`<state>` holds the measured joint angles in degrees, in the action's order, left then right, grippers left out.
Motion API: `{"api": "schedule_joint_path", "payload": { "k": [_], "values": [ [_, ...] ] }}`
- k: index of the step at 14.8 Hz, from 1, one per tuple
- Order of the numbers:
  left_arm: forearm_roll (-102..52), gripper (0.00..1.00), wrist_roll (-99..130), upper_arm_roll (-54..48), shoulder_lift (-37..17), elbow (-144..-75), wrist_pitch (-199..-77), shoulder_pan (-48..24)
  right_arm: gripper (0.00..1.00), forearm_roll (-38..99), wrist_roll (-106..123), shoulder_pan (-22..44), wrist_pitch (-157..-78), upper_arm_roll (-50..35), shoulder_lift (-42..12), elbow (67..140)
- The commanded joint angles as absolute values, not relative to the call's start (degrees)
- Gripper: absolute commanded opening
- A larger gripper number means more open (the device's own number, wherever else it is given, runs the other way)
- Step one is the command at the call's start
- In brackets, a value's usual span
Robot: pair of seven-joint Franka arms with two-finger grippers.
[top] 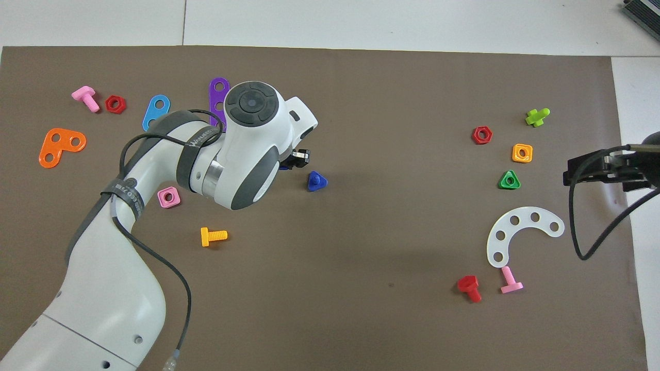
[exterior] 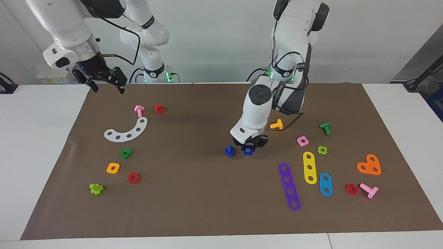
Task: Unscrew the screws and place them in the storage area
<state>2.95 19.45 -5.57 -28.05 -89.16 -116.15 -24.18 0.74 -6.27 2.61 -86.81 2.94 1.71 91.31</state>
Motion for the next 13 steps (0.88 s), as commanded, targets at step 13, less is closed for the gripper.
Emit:
{"api": "schedule_joint_path", "payload": {
  "k": [13],
  "values": [
    [1.85,0.42,-8.08,-5.89,-15.91,-114.43,-126.12,-9.68,1.0,1.49,-18.15,13.78,-99.91,1.23,-4.11,91.5]
  ]
}}
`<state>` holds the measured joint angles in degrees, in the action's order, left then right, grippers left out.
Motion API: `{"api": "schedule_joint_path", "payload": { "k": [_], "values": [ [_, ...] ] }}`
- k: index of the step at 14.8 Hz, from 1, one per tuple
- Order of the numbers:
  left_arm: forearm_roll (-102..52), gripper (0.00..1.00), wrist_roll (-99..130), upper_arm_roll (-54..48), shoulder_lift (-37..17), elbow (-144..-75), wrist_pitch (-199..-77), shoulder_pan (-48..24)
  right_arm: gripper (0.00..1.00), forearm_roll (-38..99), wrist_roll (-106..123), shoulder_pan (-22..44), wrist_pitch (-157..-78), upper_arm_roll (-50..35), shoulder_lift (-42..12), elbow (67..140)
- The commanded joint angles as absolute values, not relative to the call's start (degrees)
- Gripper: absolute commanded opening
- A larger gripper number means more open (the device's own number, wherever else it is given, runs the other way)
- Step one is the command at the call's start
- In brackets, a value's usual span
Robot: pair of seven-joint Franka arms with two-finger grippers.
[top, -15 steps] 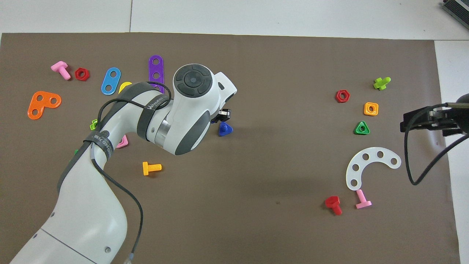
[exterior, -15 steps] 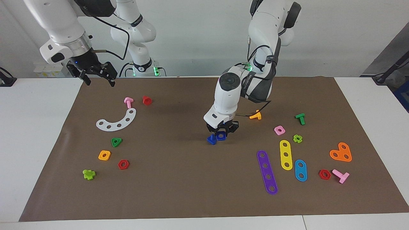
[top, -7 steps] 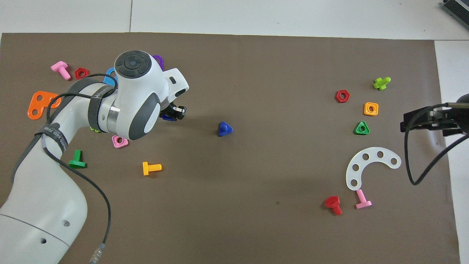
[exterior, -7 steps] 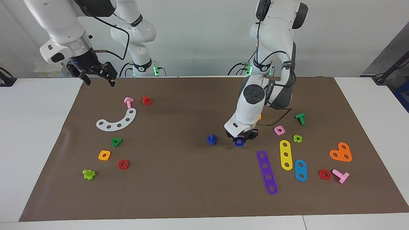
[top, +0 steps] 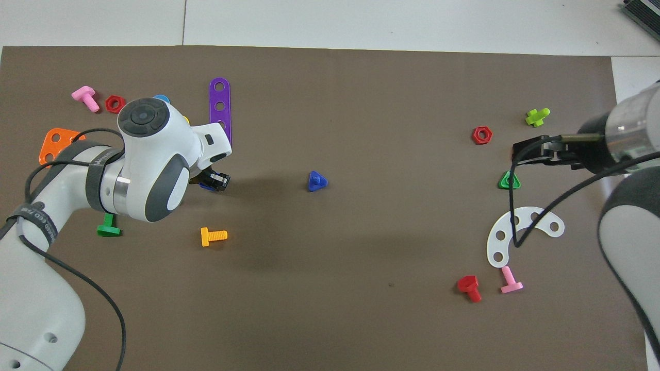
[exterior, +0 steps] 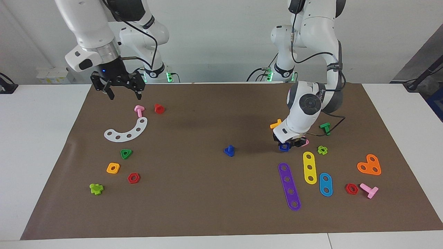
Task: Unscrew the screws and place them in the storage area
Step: 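Retract the left gripper while the right gripper reaches the blue bolt, then grasp the blue bolt with the right gripper and lift it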
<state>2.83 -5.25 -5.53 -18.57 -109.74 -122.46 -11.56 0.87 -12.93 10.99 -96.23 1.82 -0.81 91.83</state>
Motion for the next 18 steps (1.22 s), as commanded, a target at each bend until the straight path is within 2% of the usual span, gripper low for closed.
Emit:
{"api": "schedule_joint_path", "payload": {
  "k": [1,2,4,5,8,13,15,18],
  "values": [
    [1.85,0.55,-8.52,-5.89,-15.91,-114.17,-126.12,-9.58,1.0,1.41,-21.76,16.67,-103.15,1.23,-6.22,91.49],
    [1.67,0.71,-8.53,-5.98,-15.91,-113.73,-126.12,-9.23,1.0,1.49,-25.36,19.83,-107.1,1.23,-8.94,91.32],
    [0.01,0.95,-8.7,-6.06,-15.56,-112.33,-125.86,-7.48,1.0,1.06,-32.4,24.15,-113.53,1.23,-13.77,91.32],
    [-0.52,1.0,-8.7,-6.06,-15.38,-111.11,-125.42,-6.95,1.0,0.97,-34.61,25.56,-115.99,1.23,-15.36,91.32],
    [-2.19,1.0,-8.61,-5.98,-13.72,-106.28,-120.87,-4.58,1.0,0.97,-36.91,29.26,-119.43,1.23,-19.85,89.49],
    [-2.11,1.0,-10.72,-5.36,-10.99,-94.76,-104.53,1.57,1.0,0.35,-40.23,34.17,-126.46,1.23,-26.96,88.34],
    [-2.11,1.0,-14.92,-5.36,-9.24,-94.48,-102.49,4.56,1.0,-2.18,-41.75,36.47,-128.49,1.23,-31.97,85.44],
    [-2.02,1.0,-16.96,-5.36,-6.78,-94.92,-100.73,7.73,0.98,-6.93,-38.52,36.47,-132.96,1.14,-35.67,83.94]
  ]
}}
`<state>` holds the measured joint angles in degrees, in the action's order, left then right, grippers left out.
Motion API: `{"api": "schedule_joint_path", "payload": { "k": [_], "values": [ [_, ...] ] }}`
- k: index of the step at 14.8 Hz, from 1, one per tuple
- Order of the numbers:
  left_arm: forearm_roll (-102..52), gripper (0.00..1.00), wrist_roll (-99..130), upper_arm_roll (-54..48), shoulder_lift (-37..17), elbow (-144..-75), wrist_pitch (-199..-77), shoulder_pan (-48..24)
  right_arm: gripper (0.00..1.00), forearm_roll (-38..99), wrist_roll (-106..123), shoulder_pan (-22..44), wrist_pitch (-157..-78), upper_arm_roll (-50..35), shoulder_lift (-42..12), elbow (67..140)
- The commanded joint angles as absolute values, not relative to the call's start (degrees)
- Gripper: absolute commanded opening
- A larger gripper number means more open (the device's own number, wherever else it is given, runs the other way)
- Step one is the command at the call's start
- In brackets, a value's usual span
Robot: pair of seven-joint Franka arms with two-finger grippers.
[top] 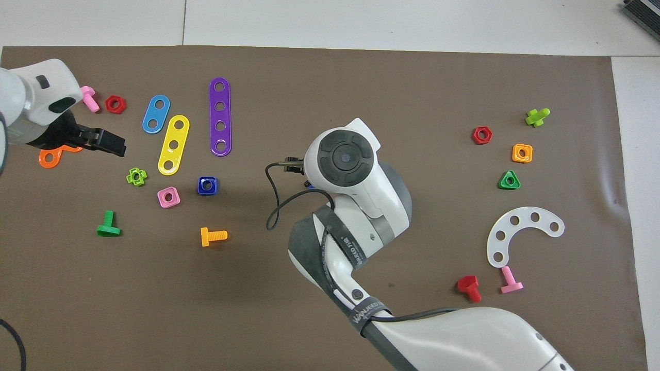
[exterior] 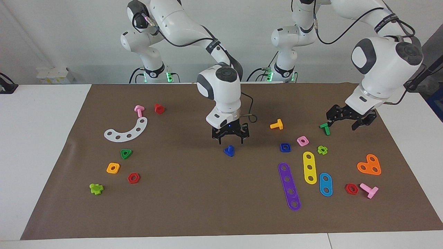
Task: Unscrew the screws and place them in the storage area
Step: 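Grasp the blue bolt with the right gripper and lift it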
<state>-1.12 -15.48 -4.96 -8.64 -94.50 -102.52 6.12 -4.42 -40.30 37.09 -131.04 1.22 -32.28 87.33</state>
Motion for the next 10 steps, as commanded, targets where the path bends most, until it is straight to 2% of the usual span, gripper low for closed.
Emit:
{"api": "schedule_joint_path", "payload": {
  "k": [1,4,6,8,10],
  "values": [
    [-1.93,1.0,-16.44,-5.36,-5.9,-94.92,-100.2,8.0,0.97,-7.29,-36.67,36.56,-134.37,1.14,-36.03,84.2],
    [-1.76,1.0,-12.76,-5.1,-3.44,-94.13,-97.22,7.65,0.85,-7.21,-35.43,36.65,-133.33,1.14,-35.86,85.08],
    [-1.41,1.0,-10.64,-5.1,-1.77,-94.22,-95.28,7.21,0.69,-7.12,-35.16,36.65,-130.89,0.7,-35.6,85.87],
    [-0.1,1.0,-10.55,-5.18,-0.27,-94.22,-93.17,7.12,0.6,-7.12,-35.16,36.65,-129.2,0.09,-35.33,85.78],
    [0.35,1.0,-9.76,-5.27,1.31,-94.48,-91.68,7.12,0.55,-6.94,-35.16,36.65,-128.68,0.09,-35.33,85.87]
  ]
}}
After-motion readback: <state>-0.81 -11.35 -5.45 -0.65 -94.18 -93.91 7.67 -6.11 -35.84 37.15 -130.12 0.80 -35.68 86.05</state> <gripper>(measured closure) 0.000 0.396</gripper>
